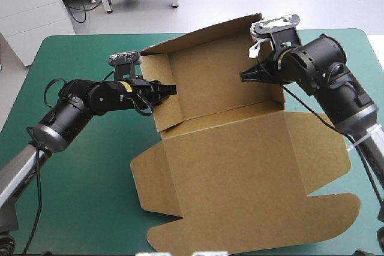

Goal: Fold the box

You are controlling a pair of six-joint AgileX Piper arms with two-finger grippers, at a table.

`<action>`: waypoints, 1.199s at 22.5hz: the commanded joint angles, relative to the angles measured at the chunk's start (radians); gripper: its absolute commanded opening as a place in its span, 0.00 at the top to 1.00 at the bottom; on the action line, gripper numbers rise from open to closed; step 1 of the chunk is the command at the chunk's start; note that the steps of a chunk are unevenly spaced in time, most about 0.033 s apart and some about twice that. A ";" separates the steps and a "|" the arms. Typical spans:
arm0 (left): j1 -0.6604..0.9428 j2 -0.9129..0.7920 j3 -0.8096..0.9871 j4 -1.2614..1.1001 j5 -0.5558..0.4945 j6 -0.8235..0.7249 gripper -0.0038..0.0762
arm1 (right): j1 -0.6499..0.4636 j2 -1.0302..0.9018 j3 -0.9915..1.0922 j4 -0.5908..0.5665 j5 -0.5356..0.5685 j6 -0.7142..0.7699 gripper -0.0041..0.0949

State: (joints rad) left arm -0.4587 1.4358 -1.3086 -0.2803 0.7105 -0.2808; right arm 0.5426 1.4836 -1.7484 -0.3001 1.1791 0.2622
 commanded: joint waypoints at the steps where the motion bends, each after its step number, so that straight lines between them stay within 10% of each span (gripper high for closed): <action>1: -0.014 -0.031 -0.034 -0.076 -0.085 -0.007 0.98 | 0.009 -0.048 -0.035 0.064 -0.100 0.019 0.97; 8: -0.018 -0.036 -0.062 0.026 -0.032 -0.001 0.99 | 0.003 -0.048 -0.033 0.067 0.000 0.023 0.98; 18: -0.037 0.244 -0.392 0.342 0.471 -0.134 0.99 | -0.147 0.131 0.050 0.280 0.069 -0.025 0.98; 27: -0.037 0.353 -0.392 0.342 0.498 -0.135 0.99 | -0.173 0.279 0.132 0.355 0.069 -0.080 0.98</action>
State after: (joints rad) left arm -0.4900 1.8252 -1.6669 0.0345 1.2319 -0.4115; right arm 0.3755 1.7814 -1.5962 0.0483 1.2218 0.2123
